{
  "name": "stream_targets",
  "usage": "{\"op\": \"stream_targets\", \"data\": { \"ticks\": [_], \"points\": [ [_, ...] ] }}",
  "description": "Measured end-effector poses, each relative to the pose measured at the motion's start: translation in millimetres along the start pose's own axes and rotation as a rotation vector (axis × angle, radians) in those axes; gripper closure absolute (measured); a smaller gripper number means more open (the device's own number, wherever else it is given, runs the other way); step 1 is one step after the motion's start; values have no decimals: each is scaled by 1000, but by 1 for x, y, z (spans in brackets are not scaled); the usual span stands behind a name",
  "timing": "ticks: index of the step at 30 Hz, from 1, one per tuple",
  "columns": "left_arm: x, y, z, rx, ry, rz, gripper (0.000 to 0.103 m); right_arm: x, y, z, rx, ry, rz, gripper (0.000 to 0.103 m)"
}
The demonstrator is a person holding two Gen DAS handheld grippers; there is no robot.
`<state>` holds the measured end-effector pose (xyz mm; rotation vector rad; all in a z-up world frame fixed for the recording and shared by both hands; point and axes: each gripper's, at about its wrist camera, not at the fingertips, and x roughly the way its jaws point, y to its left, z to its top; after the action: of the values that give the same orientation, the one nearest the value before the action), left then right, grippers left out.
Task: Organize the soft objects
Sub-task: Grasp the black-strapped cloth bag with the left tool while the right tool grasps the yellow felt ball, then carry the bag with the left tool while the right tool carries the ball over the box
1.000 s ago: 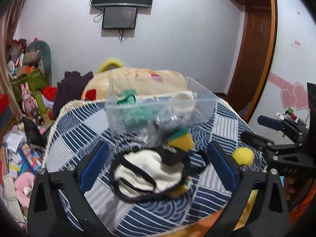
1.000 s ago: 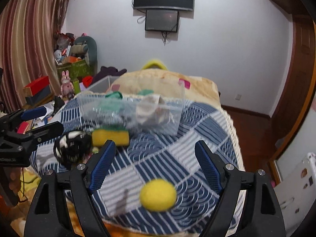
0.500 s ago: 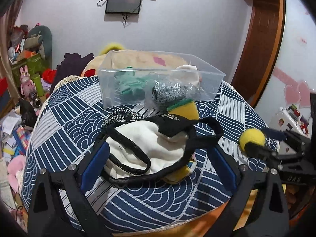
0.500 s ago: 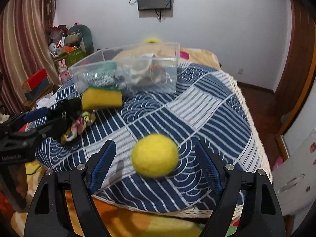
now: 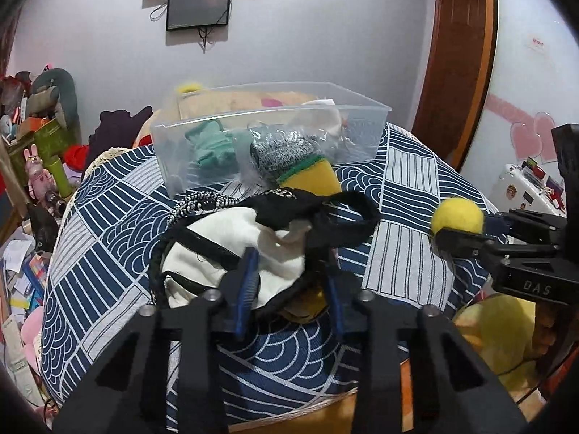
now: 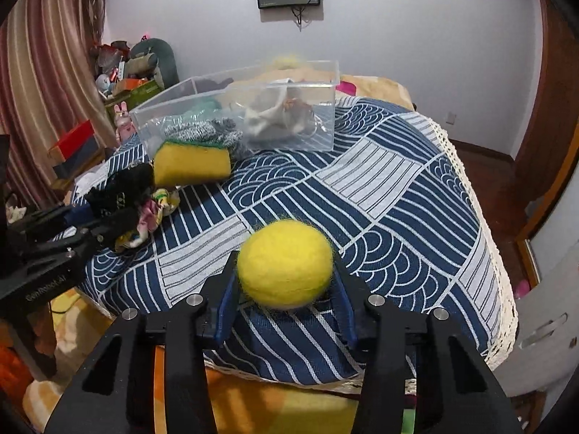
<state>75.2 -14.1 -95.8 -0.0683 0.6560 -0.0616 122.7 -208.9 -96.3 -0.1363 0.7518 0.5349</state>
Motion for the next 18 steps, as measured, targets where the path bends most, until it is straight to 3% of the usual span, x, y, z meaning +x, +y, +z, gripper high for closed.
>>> {"op": "stream_targets", "data": {
  "ticks": [2, 8, 18],
  "points": [
    [-4, 2, 1, -7, -8, -15, 84, -2, 1, 2, -8, -12, -1, 61],
    [-17, 13, 6, -53, -42, -32, 93, -9, 5, 7, -16, -41, 8, 61],
    [-58, 18, 22, -71, -155, -51, 96, -22, 12, 27, -26, -106, 27, 61]
  ]
}}
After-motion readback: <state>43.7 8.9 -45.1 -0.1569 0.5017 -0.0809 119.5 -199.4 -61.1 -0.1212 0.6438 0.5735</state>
